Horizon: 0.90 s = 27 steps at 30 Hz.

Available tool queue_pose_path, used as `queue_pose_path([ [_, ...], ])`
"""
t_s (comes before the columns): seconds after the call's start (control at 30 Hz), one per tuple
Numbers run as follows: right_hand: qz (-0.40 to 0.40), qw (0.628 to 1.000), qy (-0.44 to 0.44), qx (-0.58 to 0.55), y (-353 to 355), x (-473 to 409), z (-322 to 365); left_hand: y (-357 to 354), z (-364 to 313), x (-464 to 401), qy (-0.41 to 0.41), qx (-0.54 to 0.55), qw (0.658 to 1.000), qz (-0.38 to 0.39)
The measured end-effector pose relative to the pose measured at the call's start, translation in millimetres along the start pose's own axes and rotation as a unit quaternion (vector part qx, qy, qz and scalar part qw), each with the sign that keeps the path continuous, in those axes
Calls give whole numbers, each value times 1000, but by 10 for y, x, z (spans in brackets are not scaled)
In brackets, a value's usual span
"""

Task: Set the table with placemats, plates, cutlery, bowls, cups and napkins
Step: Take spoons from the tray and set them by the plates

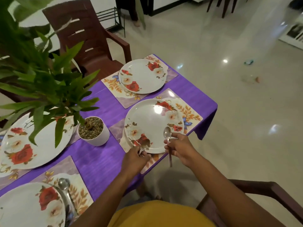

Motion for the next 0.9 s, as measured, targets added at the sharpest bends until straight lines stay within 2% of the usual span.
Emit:
queue_pose_path([
  [0.2,31,998,-24,-50,27,-174,240,129,-191,-414,-56,-115,992,-6],
  [0.37,36,988,-46,-141,100,-349,395,151,-294,-633,-80,-125,989,-10],
  [0.57,20,988,-72,-132,316,-675,613,89,-449,-811,-84,-115,989,-41],
  [0.73,-11,998,-67,-18,542,-1087,905,-32,-649,-998,-67,-131,987,-69],
  [0.9,-37,991,-22,123,728,-1518,1273,-207,-938,-1185,-35,-162,983,-80],
])
Point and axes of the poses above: each hand's wrist, its own x-axis away from the middle knuckle, its own y-axis out of the back of the hand, z = x × y, the point moved 3 cm from there along -x, towards the middle knuckle, and after that the axes turned 8 degrees about -y, right-handed, at the moved point
